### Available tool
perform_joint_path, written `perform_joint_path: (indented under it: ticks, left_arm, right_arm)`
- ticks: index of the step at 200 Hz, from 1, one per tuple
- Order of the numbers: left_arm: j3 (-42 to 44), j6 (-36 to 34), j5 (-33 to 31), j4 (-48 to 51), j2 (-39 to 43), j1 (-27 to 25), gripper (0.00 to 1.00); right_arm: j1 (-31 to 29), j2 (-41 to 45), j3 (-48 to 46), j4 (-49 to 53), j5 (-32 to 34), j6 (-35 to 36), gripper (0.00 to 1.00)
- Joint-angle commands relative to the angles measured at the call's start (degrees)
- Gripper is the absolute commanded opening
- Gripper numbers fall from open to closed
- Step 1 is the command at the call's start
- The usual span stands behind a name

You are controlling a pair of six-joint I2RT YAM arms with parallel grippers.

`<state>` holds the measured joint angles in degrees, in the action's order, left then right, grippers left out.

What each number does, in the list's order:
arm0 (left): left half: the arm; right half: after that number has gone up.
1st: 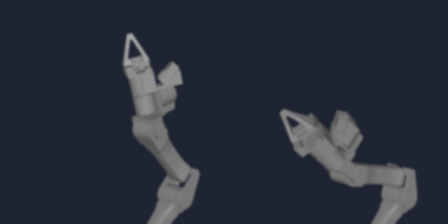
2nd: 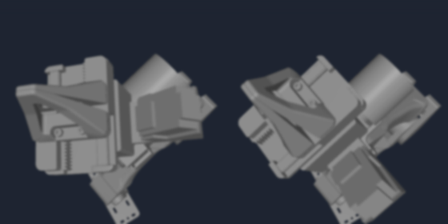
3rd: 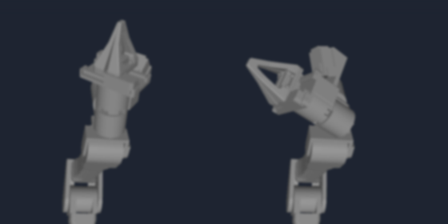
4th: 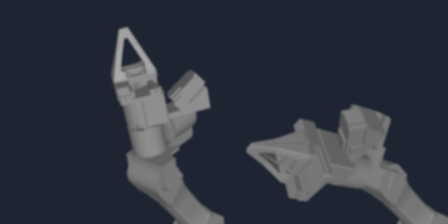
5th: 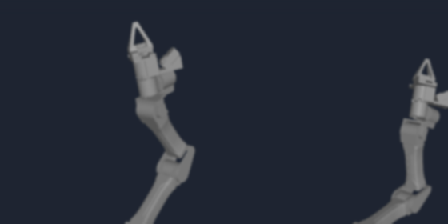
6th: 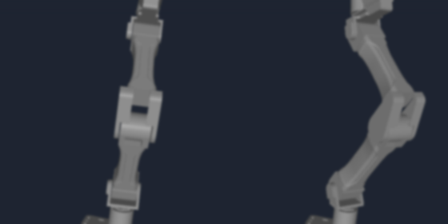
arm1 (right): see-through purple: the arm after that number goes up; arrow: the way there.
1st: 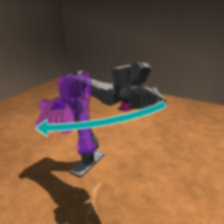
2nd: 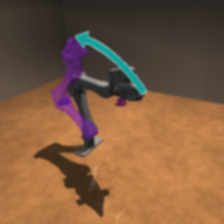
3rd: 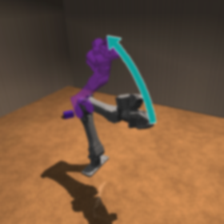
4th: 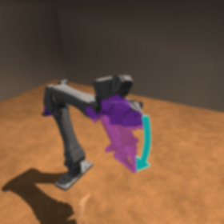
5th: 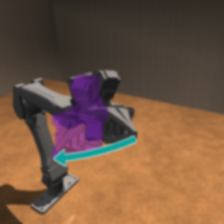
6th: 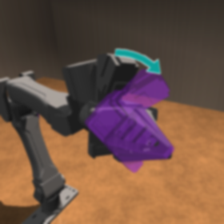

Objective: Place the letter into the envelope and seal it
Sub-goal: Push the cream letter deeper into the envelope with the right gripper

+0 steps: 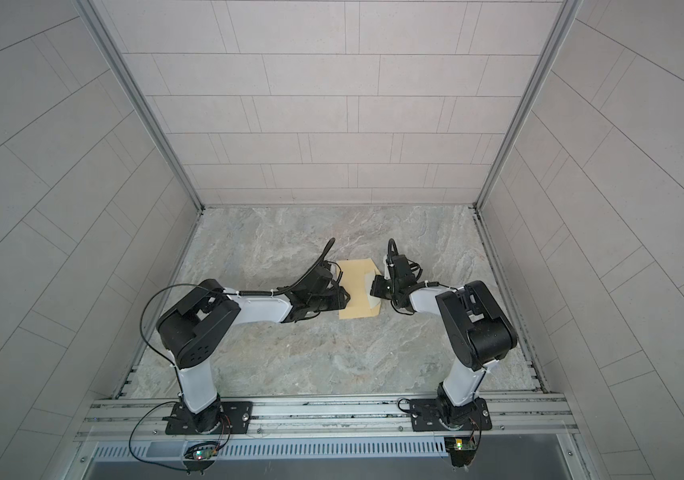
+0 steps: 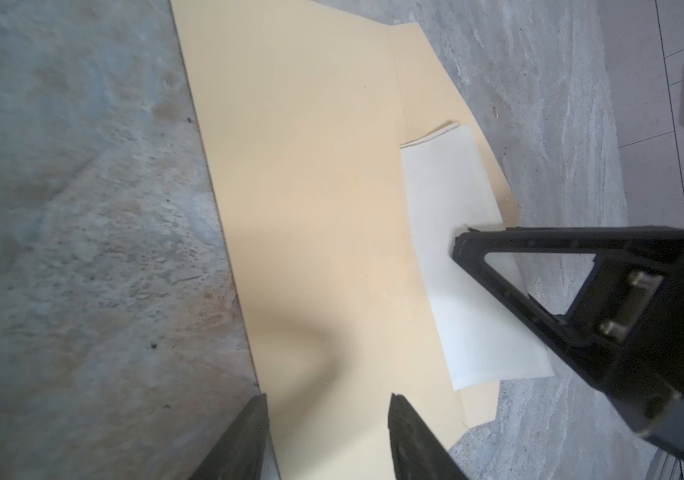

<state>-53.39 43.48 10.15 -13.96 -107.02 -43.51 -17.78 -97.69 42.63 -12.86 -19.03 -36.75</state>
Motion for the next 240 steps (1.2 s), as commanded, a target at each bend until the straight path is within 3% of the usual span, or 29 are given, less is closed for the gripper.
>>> perform_joint_path:
  ticks: [1, 136, 184, 240]
  left_arm:
    - [-0.7, 0.3, 0.2, 1.7, -2.0, 0.1, 0.53]
    - [-0.8, -0.1, -0.6, 2.9, -0.6, 0.1, 0.53]
    - [-1.3, -1.6, -2.2, 5.5, 3.6, 0.1, 0.53]
    - [-2.0, -4.0, -3.4, 8.0, 8.0, 0.1, 0.54]
  right_arm:
    - [-0.8, -1.3, 0.7, -0.1, 0.7, -0.9, 0.0]
    - [-2.9, -1.5, 2.1, 2.0, 2.3, -1.8, 0.0]
    - [-4.6, 2.3, 6.6, 13.8, 6.7, 3.2, 0.18]
    - [-5.6, 2.0, 14.2, 30.5, 11.0, 8.8, 0.47]
